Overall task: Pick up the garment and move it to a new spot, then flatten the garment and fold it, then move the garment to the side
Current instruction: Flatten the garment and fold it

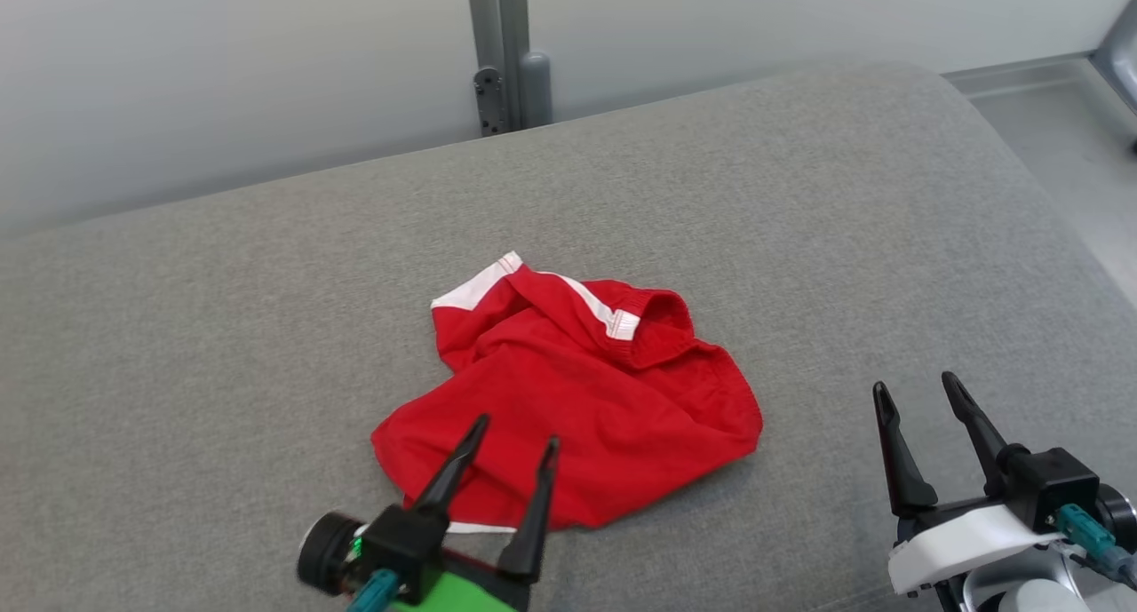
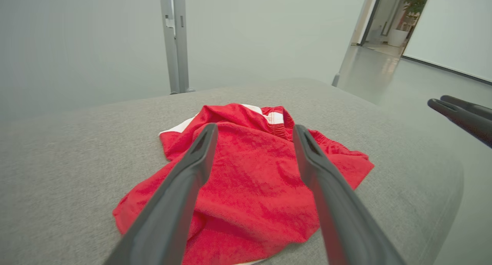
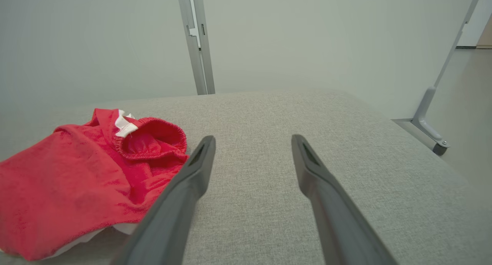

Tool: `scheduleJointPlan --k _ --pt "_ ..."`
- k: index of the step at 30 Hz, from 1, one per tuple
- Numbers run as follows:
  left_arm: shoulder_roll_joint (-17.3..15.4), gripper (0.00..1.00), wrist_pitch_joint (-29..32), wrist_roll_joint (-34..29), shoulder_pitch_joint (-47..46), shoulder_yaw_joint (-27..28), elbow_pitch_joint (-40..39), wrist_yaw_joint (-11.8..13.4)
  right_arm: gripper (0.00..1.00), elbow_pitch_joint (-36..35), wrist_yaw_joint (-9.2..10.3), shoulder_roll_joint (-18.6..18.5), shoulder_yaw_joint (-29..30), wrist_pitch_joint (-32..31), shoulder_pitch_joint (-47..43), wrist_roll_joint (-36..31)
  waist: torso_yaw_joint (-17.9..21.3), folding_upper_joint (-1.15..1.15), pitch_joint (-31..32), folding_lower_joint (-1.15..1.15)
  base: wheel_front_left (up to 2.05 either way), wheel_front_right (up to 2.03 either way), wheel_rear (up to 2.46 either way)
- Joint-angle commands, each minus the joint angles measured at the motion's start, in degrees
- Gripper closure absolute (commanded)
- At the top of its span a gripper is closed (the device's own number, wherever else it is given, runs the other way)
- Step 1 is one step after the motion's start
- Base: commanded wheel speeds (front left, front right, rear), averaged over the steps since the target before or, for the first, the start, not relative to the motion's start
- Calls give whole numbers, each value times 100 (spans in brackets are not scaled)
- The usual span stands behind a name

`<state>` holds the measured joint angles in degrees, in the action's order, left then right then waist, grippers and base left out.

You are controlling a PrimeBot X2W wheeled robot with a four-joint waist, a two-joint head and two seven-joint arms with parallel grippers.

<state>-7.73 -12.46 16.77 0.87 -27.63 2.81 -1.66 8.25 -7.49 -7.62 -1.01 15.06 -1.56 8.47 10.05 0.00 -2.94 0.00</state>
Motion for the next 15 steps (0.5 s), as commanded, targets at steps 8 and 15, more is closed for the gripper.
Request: scheduleJointPlan --k 8,15 --pt "354 0 1160 -440 -1486 -1141 243 -385 0 -91 0 147 78 18 336 72 1000 0 -580 0 0 0 0" --pt "446 0 2075 -609 -2241 -1725 1125 -368 0 -4 0 336 121 18 413 137 1615 0 -849 0 0 0 0"
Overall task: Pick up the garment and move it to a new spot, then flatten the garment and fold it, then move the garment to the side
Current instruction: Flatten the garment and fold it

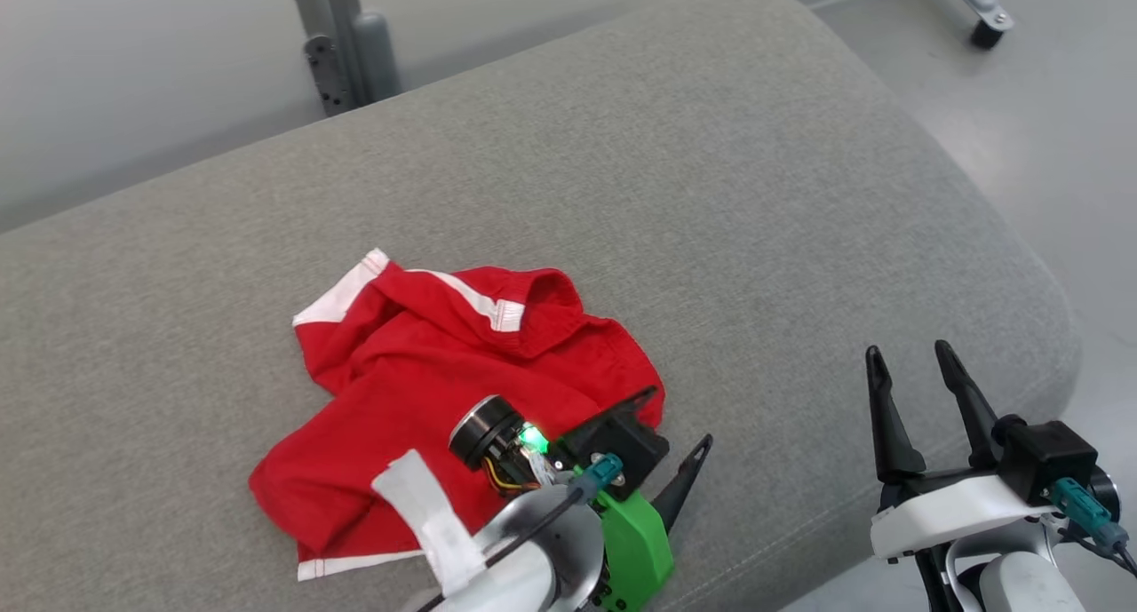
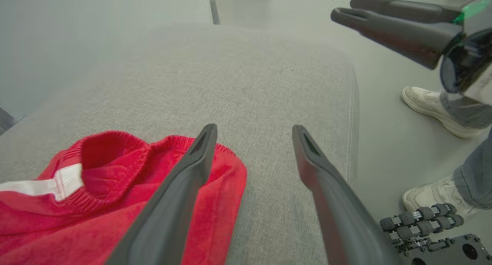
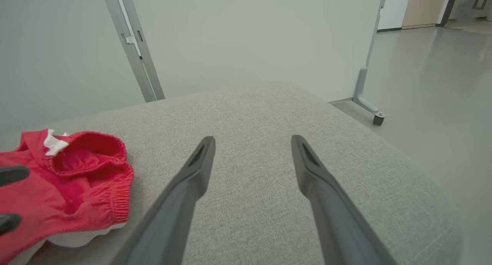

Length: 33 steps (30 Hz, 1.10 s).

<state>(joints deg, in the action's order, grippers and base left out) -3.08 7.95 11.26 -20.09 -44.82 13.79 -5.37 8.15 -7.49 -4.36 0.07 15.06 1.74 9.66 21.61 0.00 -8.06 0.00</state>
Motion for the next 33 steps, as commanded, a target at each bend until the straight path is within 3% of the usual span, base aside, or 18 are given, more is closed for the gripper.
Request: scheduleJointPlan --k 1,12,14,15,19,22,26,33 --pt "-18 0 142 -97 -218 -74 158 1 0 14 0 36 22 18 91 28 526 0 -362 0 0 0 0" --pt "-178 0 355 -653 -807 -222 1375 393 0 60 0 135 86 18 99 120 776 0 -418 0 0 0 0" --pt "-210 71 339 -639 -844 -203 1552 402 0 66 0 139 100 18 102 116 754 0 -406 0 0 0 0" --pt "-201 100 289 -601 -859 -178 1594 410 0 65 0 138 112 18 103 113 737 0 -397 0 0 0 0" --pt "-163 100 110 -479 -924 -83 1711 444 0 60 0 142 129 18 87 62 627 0 -348 0 0 0 0" --pt "-68 100 -128 7 -790 153 1608 405 0 65 0 142 112 18 114 26 563 0 -310 0 0 0 0" --pt "13 100 -405 1534 -475 549 1123 42 0 78 0 114 77 17 91 -12 496 0 -255 0 0 0 0" --pt "4 100 -324 4557 -290 492 477 -111 0 106 0 8 -5 17 108 -22 454 0 -281 0 0 0 0"
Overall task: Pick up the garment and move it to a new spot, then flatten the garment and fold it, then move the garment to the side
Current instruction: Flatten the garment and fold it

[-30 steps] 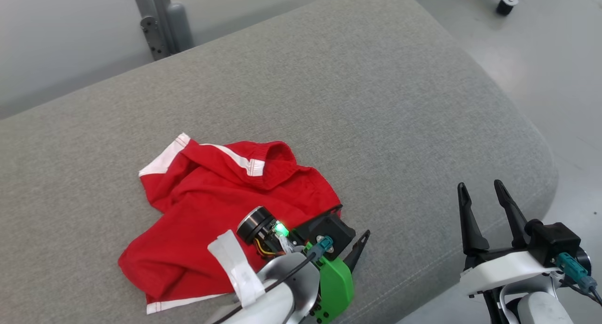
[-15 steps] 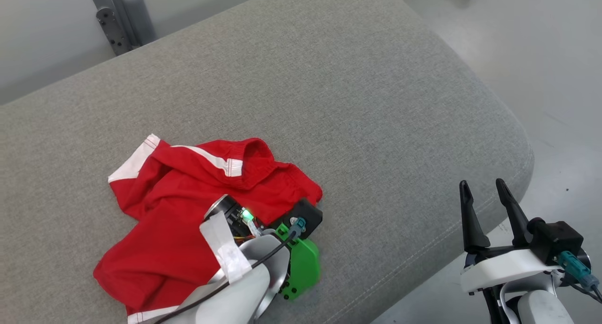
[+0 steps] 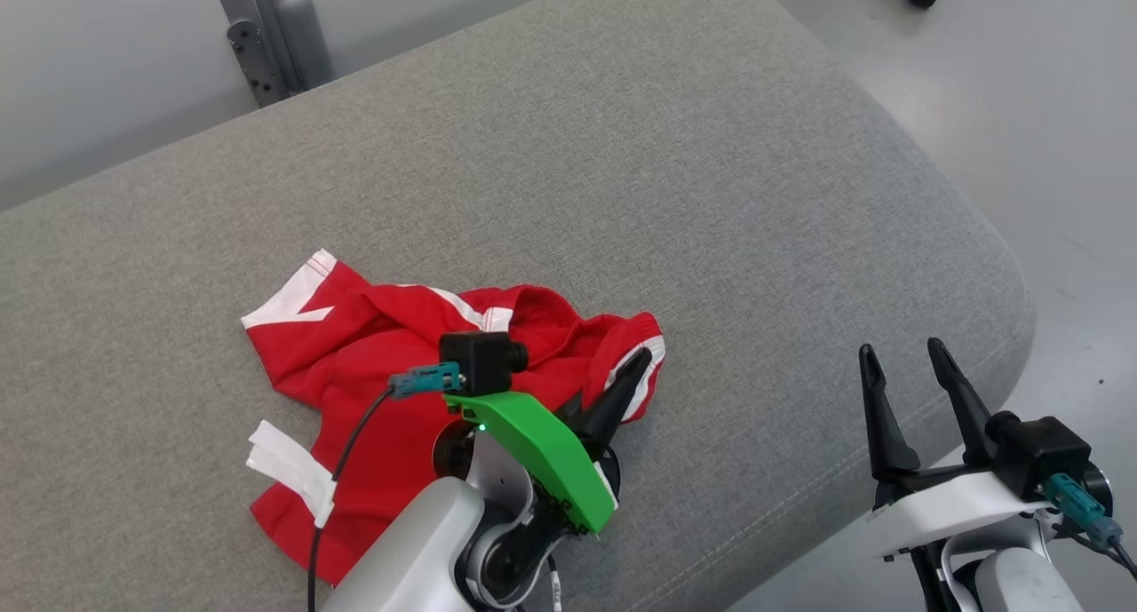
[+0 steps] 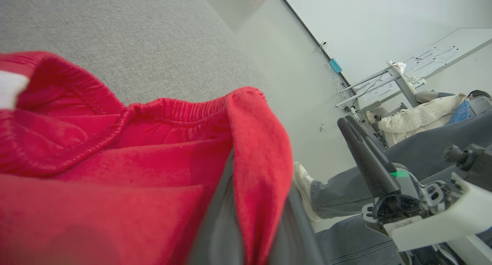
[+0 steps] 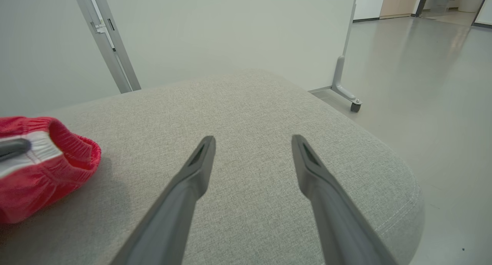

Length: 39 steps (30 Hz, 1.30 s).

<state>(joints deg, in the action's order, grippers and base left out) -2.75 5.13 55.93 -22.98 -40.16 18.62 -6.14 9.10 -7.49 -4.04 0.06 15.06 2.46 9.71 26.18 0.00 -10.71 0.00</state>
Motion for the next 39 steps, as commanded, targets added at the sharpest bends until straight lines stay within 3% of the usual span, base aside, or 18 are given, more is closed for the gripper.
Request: scheduleJointPlan --k 1,3,4,6,8,9,10,18,22,33,39 --pt "-31 100 -57 314 -40 16 -10 -44 0 16 0 -37 -9 17 49 -23 -5 0 -26 0 0 0 0" --pt "-29 100 -170 729 -150 7 56 -8 0 21 0 -65 -11 17 63 -18 -15 0 -68 0 0 0 0" --pt "-39 100 -294 539 -284 -6 209 87 0 18 0 -76 -5 17 70 -20 -27 0 -95 0 0 0 0" --pt "-85 82 -586 58 -482 -161 634 292 0 8 0 -80 -15 17 80 -32 -42 0 -153 0 0 0 0" --pt "-132 49 -887 -377 -642 -291 1112 460 0 15 0 -82 -31 17 108 -35 -40 0 -201 0 0 0 0" --pt "-168 3 -1060 -649 -776 -382 1333 534 0 17 0 -81 -42 17 122 -30 -36 0 -221 0 0 0 0" --pt "-186 0 -1187 -879 -883 -503 1560 580 0 20 0 -78 -59 17 129 -25 -30 0 -238 0 0 0 0" --pt "-91 0 -1762 -1782 -1336 -1205 2648 633 0 43 0 -46 -80 17 130 -35 -60 0 -300 0 0 0 0" --pt "-45 0 -1932 -1787 -1433 -1204 2720 601 0 54 0 -32 -70 17 150 -36 -114 0 -283 0 0 0 0" --pt "-72 0 -2030 -1620 -1040 -885 1427 611 0 -66 0 -152 100 17 -48 -98 -573 0 -78 0 0 0 0" --pt "-432 0 -2027 -1988 -484 -393 258 979 0 -199 0 -246 223 17 -133 -131 -1004 0 50 0 0 0 0"
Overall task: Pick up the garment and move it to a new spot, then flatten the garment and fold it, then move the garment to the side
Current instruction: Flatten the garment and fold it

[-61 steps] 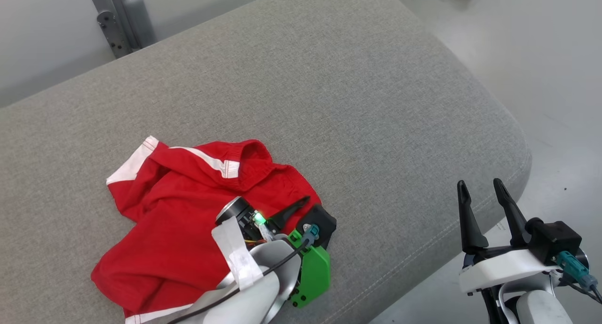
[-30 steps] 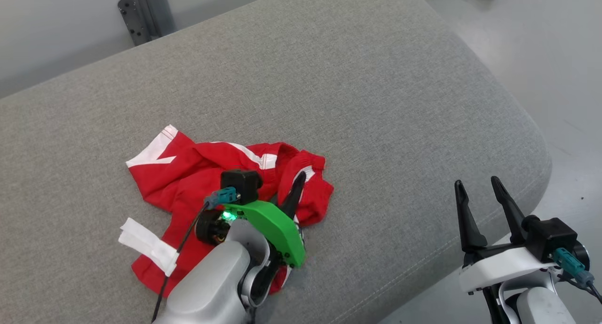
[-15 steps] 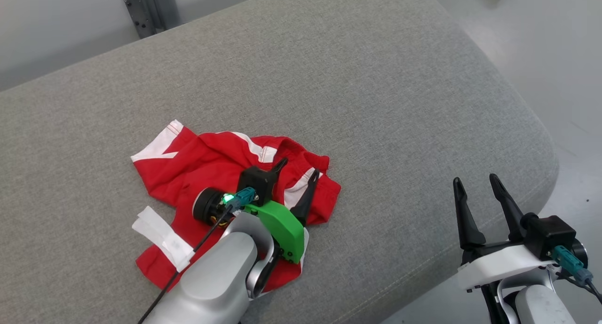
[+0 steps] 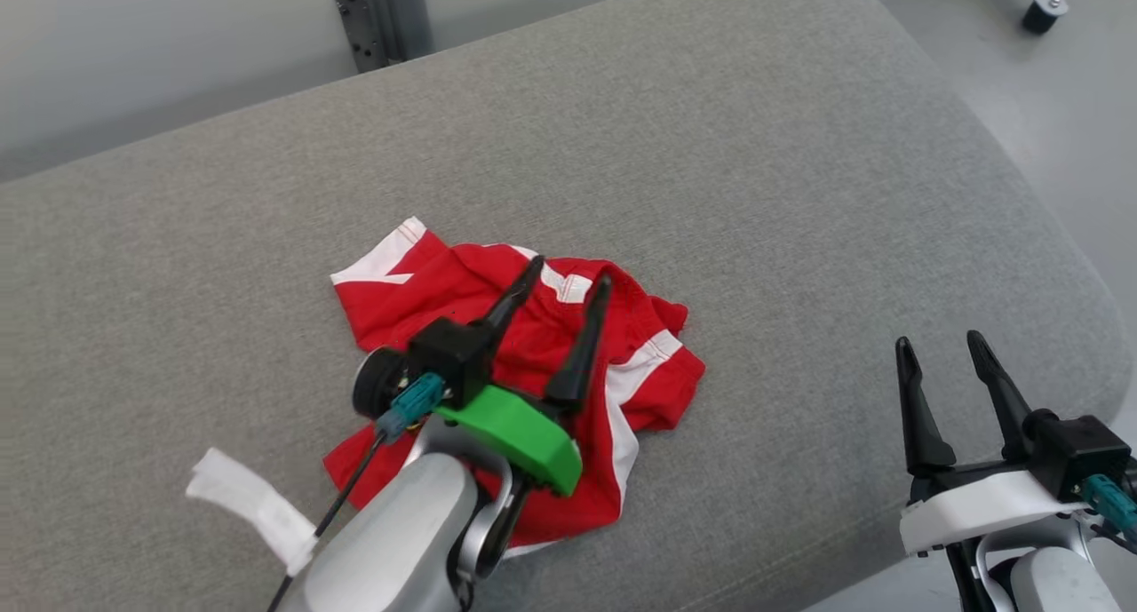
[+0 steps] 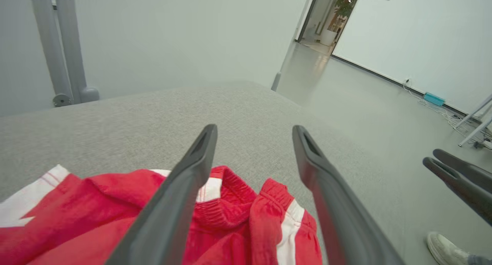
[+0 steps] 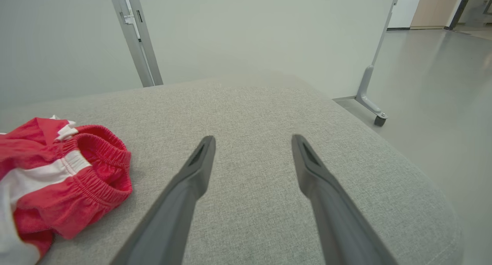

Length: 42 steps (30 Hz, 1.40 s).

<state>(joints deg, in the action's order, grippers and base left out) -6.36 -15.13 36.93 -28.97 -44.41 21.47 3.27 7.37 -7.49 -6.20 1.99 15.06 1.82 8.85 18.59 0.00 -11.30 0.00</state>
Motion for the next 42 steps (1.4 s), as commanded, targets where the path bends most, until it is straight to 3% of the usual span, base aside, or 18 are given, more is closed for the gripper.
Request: scheduleJointPlan --k 1,9,15,22,33,42 --pt "-165 0 0 -154 234 127 -207 132 0 -49 0 -39 33 17 -77 -62 -310 0 132 0 0 0 0" --pt "-877 0 -2 -840 1747 1163 -1384 808 0 -270 0 -163 171 17 -209 -146 -975 0 451 0 0 0 0" --pt "-839 0 -2 -1141 2990 2046 -1780 902 0 -239 0 -197 157 17 -378 -161 -1370 0 757 0 0 0 0" --pt "-572 0 -3 -1640 3945 2914 -1870 486 0 -90 0 -202 210 17 -629 -237 -1717 0 1104 0 0 0 0" --pt "-62 0 -2 -2357 4392 4159 -1505 -539 0 148 0 -186 75 17 -644 -318 -1823 0 1239 0 0 0 0" --pt "214 0 -2 -2658 4399 4679 -1437 -933 0 274 0 -123 -12 17 -569 -365 -1755 0 1270 0 0 0 0"
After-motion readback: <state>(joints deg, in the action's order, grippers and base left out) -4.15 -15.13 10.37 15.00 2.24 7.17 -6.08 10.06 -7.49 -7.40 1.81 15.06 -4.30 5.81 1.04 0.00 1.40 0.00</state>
